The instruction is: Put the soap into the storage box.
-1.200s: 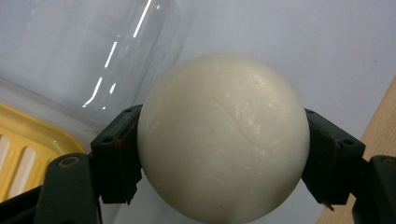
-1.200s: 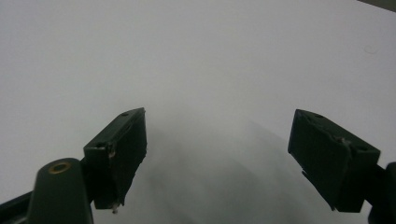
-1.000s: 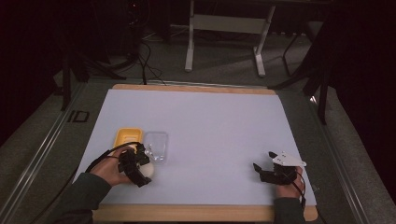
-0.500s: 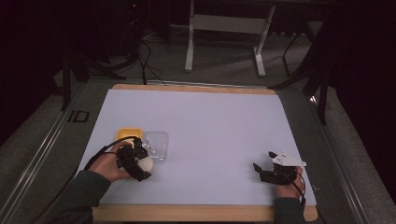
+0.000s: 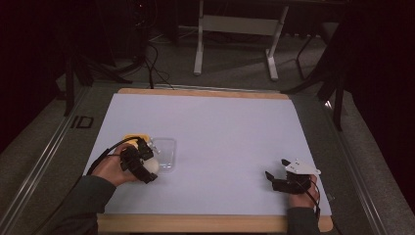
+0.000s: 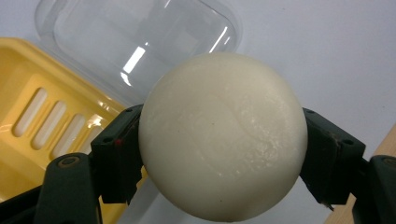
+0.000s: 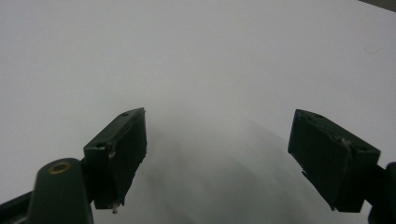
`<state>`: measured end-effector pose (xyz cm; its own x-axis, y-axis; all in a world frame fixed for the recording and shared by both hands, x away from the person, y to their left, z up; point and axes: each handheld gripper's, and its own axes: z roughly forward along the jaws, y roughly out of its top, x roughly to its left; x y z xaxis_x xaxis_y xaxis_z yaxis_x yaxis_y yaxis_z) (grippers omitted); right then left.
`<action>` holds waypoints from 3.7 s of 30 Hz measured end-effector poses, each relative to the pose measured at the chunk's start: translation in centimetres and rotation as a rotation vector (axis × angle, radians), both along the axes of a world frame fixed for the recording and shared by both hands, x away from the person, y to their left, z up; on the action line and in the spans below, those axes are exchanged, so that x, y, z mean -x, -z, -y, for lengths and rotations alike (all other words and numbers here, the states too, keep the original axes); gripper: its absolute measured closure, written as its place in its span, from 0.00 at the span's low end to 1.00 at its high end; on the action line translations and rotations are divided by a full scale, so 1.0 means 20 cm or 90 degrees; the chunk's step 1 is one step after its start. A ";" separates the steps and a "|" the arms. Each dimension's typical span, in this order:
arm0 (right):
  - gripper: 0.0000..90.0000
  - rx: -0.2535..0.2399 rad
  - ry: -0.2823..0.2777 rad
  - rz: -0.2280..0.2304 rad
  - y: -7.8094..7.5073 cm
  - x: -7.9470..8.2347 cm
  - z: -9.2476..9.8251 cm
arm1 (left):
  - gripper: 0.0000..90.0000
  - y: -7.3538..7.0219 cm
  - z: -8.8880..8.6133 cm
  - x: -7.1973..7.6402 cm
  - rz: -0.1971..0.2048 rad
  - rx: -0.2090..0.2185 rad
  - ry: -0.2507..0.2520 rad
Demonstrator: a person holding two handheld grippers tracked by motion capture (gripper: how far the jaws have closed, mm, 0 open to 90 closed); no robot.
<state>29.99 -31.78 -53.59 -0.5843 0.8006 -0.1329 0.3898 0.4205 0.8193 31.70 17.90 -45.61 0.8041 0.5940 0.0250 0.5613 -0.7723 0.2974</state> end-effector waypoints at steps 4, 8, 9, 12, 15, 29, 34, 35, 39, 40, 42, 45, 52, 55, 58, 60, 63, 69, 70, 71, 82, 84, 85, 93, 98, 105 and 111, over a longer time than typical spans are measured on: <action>0.21 -0.001 0.000 0.000 0.00 0.00 0.00 | 0.28 -0.01 -0.01 -0.02 0.000 0.004 -0.011; 0.21 0.000 0.000 0.000 0.00 0.00 0.00 | 0.28 -0.02 -0.01 -0.04 -0.003 -0.002 -0.025; 0.21 0.000 0.000 0.000 0.00 0.00 0.00 | 0.28 -0.02 -0.01 -0.04 -0.003 -0.009 -0.028; 0.21 0.000 0.000 0.000 0.00 0.00 0.00 | 0.28 -0.02 -0.02 -0.05 -0.002 -0.013 -0.037; 0.21 0.000 0.000 0.000 0.00 0.00 0.00 | 0.28 -0.03 -0.03 -0.07 -0.002 -0.003 -0.045; 0.21 0.000 0.000 0.000 0.00 0.00 0.00 | 0.28 -0.03 -0.09 -0.11 0.002 0.000 -0.099; 0.21 0.000 0.000 0.000 0.00 0.00 0.00 | 0.28 -0.03 -0.11 -0.13 0.005 0.000 -0.117; 0.21 -0.001 0.000 0.000 0.00 0.00 0.00 | 0.28 -0.03 -0.11 -0.13 0.007 0.000 -0.119; 0.21 0.000 0.000 0.000 0.00 0.00 0.00 | 0.28 -0.04 -0.12 -0.14 0.008 -0.004 -0.124; 0.21 0.000 0.000 0.000 0.00 0.00 0.00 | 0.28 -0.04 -0.13 -0.14 0.009 -0.005 -0.125; 0.21 0.000 0.000 0.000 0.00 0.00 0.00 | 0.28 -0.04 -0.13 -0.14 0.009 -0.002 -0.129; 0.21 -0.001 0.000 0.000 0.00 0.00 0.00 | 0.28 -0.04 -0.14 -0.15 0.010 -0.004 -0.132; 0.21 -0.001 0.000 0.000 0.00 0.00 0.00 | 0.28 -0.04 -0.17 -0.15 0.016 -0.007 -0.146; 0.21 0.000 0.000 0.000 0.00 0.00 0.00 | 0.28 -0.04 -0.18 -0.16 0.018 -0.010 -0.149; 0.21 0.001 0.001 0.001 0.00 0.00 0.00 | 0.28 -0.04 -0.19 -0.16 0.020 -0.009 -0.155; 0.21 0.000 0.000 0.001 0.00 0.00 0.00 | 0.28 -0.04 -0.20 -0.16 0.018 -0.007 -0.158; 0.21 0.000 0.000 0.001 0.00 0.00 0.00 | 0.29 -0.06 -0.22 -0.17 0.029 0.010 -0.164; 0.21 0.001 0.001 0.001 0.00 0.00 0.00 | 0.58 -0.16 -0.29 -0.16 0.045 0.084 -0.177; 0.21 0.000 0.000 0.001 0.00 0.00 0.00 | 0.58 -0.17 -0.29 -0.16 0.049 0.082 -0.181; 0.21 0.000 0.000 0.001 0.00 0.00 0.00 | 0.58 -0.17 -0.30 -0.16 0.049 0.085 -0.182; 0.21 0.003 0.001 0.000 0.00 0.00 0.00 | 0.57 -0.16 -0.35 -0.16 0.056 0.094 -0.195; 0.21 0.003 0.001 0.000 0.00 0.00 0.00 | 0.57 -0.16 -0.36 -0.15 0.056 0.093 -0.197; 0.21 0.003 0.001 0.000 0.00 0.00 0.00 | 0.57 -0.16 -0.36 -0.15 0.057 0.093 -0.197; 0.21 0.004 0.002 0.001 0.00 0.00 0.00 | 0.57 -0.14 -0.39 -0.13 0.056 0.096 -0.204; 0.21 0.004 0.002 0.002 0.00 0.00 0.00 | 0.57 -0.13 -0.39 -0.12 0.055 0.096 -0.201; 0.21 0.003 0.002 0.001 0.00 0.00 0.00 | 0.56 -0.11 -0.37 -0.08 0.059 0.094 -0.191; 0.21 0.003 0.002 0.002 0.00 0.00 0.00 | 0.55 -0.09 -0.35 -0.04 0.056 0.106 -0.178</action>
<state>29.95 -31.73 -53.59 -0.5810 0.8020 -0.1383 0.3887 0.4227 0.8186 32.50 24.86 -43.74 0.6087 0.7929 -0.0282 0.7109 -0.5293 0.4631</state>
